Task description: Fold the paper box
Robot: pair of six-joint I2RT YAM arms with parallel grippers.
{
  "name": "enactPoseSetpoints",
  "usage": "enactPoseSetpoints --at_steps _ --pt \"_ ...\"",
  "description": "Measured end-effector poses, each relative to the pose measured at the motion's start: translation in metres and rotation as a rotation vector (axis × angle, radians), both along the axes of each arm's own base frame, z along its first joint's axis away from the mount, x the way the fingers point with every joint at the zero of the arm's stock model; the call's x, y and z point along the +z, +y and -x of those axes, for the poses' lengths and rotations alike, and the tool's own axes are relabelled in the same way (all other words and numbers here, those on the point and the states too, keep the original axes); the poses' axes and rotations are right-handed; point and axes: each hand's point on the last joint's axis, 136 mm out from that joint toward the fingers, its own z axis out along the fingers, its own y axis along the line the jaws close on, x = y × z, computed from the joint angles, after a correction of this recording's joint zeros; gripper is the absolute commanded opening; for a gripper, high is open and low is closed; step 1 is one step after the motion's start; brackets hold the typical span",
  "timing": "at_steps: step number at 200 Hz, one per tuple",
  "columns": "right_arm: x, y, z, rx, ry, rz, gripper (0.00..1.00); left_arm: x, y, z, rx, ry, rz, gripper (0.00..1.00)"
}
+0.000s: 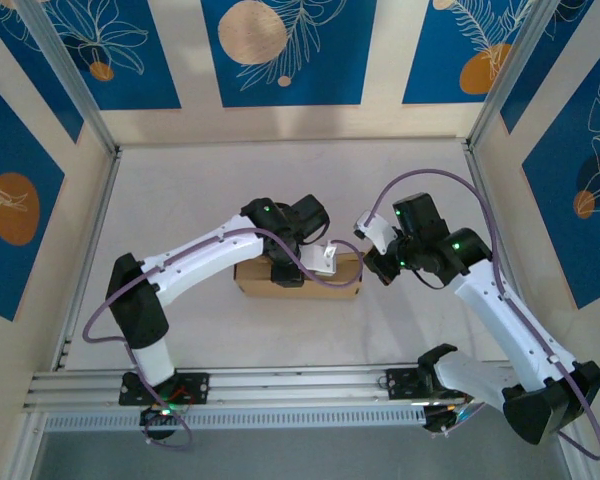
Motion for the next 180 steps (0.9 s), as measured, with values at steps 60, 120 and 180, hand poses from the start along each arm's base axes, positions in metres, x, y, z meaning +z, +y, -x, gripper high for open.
enactPoseSetpoints --at_steps 60,120,180 --pt "0.000 -0.002 -0.003 -0.018 0.008 0.013 0.00 -0.002 -0.004 -0.005 0.003 -0.027 0.019 0.68" --pt "-0.004 -0.004 -0.011 -0.047 0.016 0.042 0.00 0.002 0.000 -0.014 0.046 -0.077 0.015 0.77" --pt "-0.004 -0.007 -0.023 -0.074 -0.015 0.068 0.00 0.093 0.004 -0.009 0.148 -0.198 0.295 0.78"
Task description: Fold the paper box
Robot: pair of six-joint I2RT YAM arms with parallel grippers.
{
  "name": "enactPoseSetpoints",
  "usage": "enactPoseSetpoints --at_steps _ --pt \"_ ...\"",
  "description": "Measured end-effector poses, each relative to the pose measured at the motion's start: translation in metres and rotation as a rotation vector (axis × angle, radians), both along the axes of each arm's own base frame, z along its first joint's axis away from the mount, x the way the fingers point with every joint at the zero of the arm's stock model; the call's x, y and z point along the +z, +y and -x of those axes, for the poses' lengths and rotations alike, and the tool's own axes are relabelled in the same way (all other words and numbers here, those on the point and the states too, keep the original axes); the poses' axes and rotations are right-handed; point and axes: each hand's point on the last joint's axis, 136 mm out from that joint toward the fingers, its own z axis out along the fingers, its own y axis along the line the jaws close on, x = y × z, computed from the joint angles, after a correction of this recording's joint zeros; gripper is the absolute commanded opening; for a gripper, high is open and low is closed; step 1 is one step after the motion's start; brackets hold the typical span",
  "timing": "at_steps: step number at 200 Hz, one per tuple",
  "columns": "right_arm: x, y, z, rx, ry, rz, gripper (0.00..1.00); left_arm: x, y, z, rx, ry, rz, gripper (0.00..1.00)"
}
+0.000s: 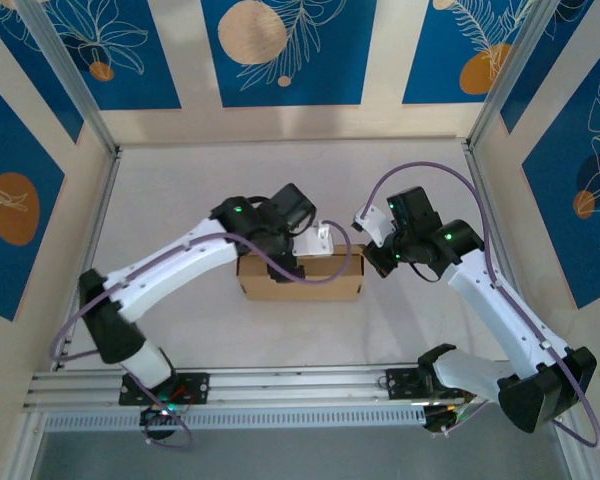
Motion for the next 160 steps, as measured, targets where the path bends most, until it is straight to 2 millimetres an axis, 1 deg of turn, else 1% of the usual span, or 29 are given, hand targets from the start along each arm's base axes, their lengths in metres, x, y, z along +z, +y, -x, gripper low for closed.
enactPoseSetpoints --at_steps 9,19,31,40,51,59,71,84,99,114,146,160 --pt "0.000 0.000 -0.002 0.001 -0.004 0.002 0.00 0.015 0.007 0.001 0.026 -0.021 0.056 0.75" --pt "-0.001 0.001 -0.003 0.003 -0.007 0.004 0.00 0.030 0.023 -0.003 0.087 -0.036 0.119 0.74" --pt "-0.001 0.001 -0.005 0.005 -0.014 0.005 0.00 0.039 0.048 -0.015 0.189 -0.046 0.165 0.71" --pt "-0.001 0.002 -0.006 0.006 -0.016 0.006 0.00 0.041 0.066 -0.024 0.265 -0.048 0.189 0.71" --pt "-0.001 0.002 -0.007 0.009 -0.018 0.007 0.00 0.036 0.087 -0.033 0.348 -0.039 0.199 0.71" --pt "-0.001 0.002 -0.007 0.010 -0.020 0.007 0.00 0.029 0.098 -0.035 0.391 -0.029 0.201 0.71" --pt "0.000 0.002 -0.007 0.011 -0.021 0.007 0.00 0.014 0.110 -0.033 0.430 -0.004 0.191 0.70" --pt "0.000 0.003 -0.008 0.011 -0.025 0.005 0.00 -0.003 0.120 -0.027 0.461 0.025 0.178 0.67" --pt "0.000 0.003 -0.009 0.011 -0.027 0.004 0.00 -0.016 0.129 -0.023 0.481 0.043 0.170 0.66" --pt "0.001 0.003 -0.009 0.011 -0.029 0.003 0.00 -0.022 0.136 -0.020 0.491 0.047 0.167 0.64" --pt "0.001 0.003 -0.009 0.011 -0.029 0.003 0.00 -0.030 0.141 -0.012 0.449 0.039 0.150 0.55" --pt "0.001 0.003 -0.009 0.011 -0.030 0.003 0.00 -0.037 0.141 -0.009 0.427 0.046 0.134 0.50"
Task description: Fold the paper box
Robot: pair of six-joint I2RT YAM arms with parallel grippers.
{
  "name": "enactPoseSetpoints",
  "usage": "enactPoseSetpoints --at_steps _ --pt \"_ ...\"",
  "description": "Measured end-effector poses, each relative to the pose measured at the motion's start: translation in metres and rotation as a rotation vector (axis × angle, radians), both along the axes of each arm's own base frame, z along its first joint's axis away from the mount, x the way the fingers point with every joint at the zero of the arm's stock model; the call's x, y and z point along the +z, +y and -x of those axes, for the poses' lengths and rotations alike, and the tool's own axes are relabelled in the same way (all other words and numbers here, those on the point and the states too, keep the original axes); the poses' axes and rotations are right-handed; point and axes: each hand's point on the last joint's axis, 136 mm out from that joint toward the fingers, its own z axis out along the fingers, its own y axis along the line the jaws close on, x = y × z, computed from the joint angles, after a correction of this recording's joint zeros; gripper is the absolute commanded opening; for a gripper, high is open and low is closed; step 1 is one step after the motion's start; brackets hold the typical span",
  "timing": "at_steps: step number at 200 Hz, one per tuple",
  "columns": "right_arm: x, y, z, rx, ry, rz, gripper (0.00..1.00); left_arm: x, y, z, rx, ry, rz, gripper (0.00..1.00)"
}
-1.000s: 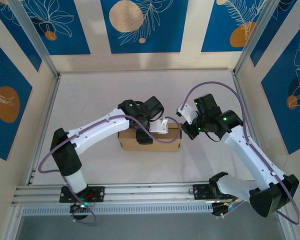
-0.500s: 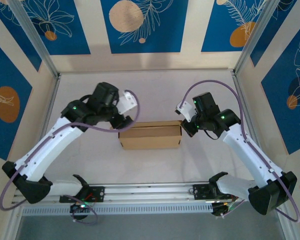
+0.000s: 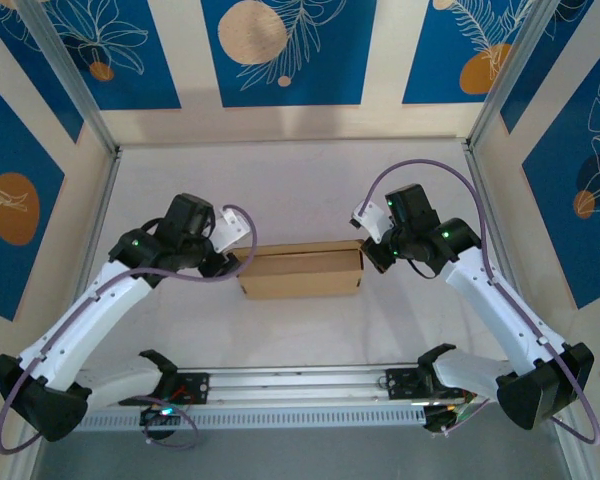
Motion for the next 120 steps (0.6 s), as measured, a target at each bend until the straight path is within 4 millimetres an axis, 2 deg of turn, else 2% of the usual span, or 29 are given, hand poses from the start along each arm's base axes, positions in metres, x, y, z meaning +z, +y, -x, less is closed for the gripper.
enactPoseSetpoints --at_steps 18,60,120 --pt "0.000 0.000 0.000 0.000 0.000 0.000 0.00 -0.008 0.001 0.002 -0.018 0.014 -0.017 0.38" --pt "0.000 0.000 -0.001 0.006 -0.006 0.002 0.00 -0.009 0.004 0.001 -0.017 0.014 -0.026 0.17" --pt "0.000 0.000 -0.001 0.006 -0.006 0.002 0.00 -0.018 0.004 -0.002 -0.015 0.032 -0.040 0.17"
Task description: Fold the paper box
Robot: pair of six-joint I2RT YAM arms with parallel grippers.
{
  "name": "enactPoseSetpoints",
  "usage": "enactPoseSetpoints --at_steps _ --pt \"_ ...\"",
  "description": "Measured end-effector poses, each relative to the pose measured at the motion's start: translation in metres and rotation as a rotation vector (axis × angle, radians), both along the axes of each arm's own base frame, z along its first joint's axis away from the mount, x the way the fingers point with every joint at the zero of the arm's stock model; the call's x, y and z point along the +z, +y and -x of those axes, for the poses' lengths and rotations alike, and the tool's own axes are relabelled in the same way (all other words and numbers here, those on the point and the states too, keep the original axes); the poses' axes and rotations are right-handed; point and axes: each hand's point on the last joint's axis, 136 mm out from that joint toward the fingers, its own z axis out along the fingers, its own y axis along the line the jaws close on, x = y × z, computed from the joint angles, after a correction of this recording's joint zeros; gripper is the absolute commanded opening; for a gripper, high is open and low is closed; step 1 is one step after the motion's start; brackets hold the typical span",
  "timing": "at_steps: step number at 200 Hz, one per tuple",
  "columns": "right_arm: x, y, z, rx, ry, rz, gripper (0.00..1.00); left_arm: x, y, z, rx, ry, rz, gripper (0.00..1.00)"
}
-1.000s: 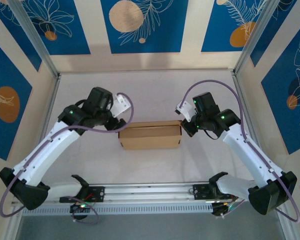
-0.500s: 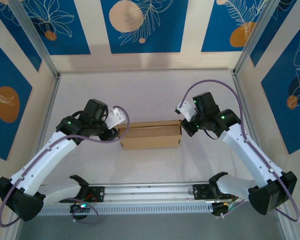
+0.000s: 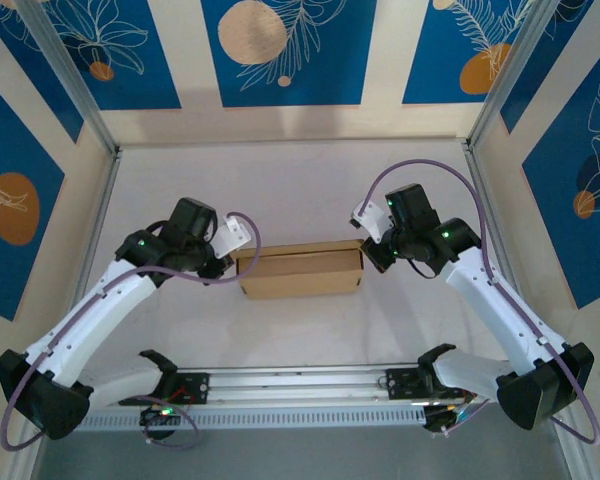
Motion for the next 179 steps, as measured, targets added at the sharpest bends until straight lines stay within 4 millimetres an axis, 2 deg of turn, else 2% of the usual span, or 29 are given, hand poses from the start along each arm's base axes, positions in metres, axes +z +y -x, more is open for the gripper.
enactPoseSetpoints --at_steps 28,57,105,133,179 --pt "0.0001 -0.0001 0.0000 0.000 -0.001 0.000 0.00 -0.0047 0.0001 -0.0007 0.003 0.008 -0.004 0.14" --pt "0.0001 -0.0003 -0.0002 -0.001 -0.001 0.001 0.00 -0.0076 -0.0014 -0.0010 0.008 0.024 0.000 0.00" --pt "0.0000 -0.0018 -0.0010 -0.007 -0.002 0.002 0.00 -0.0087 -0.0030 -0.0025 0.012 0.029 0.006 0.00" --pt "-0.0001 -0.0026 -0.0014 -0.010 -0.002 0.004 0.14 -0.0086 -0.0047 -0.0026 0.008 0.034 0.011 0.00" --pt "0.0019 -0.0075 -0.0034 -0.028 -0.014 0.011 0.16 -0.0086 -0.0083 -0.0042 0.001 0.045 0.017 0.00"
